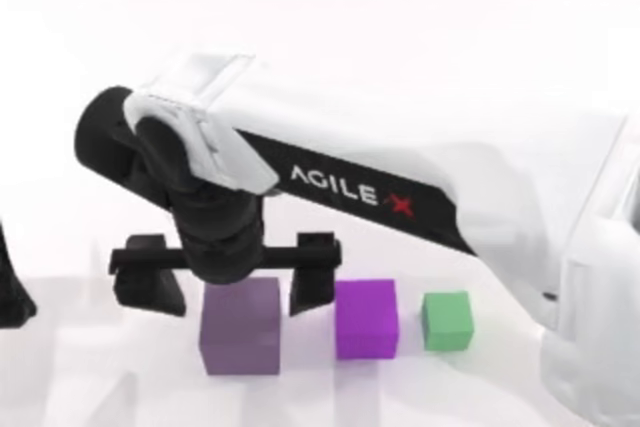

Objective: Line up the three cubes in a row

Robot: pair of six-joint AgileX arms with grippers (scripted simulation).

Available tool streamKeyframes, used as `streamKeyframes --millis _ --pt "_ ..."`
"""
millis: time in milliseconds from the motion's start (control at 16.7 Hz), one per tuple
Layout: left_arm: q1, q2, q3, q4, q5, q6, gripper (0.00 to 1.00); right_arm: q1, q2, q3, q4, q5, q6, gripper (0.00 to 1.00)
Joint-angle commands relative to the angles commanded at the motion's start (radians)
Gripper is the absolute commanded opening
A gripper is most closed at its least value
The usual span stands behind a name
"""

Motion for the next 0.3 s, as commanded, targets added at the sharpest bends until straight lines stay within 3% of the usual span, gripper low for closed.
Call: streamKeyframes --millis 300 --pt "0.000 0.000 0.000 0.000 0.000 0.000 1.00 0.002 -0.007 0.109 -0.113 0.000 -0.002 1.00"
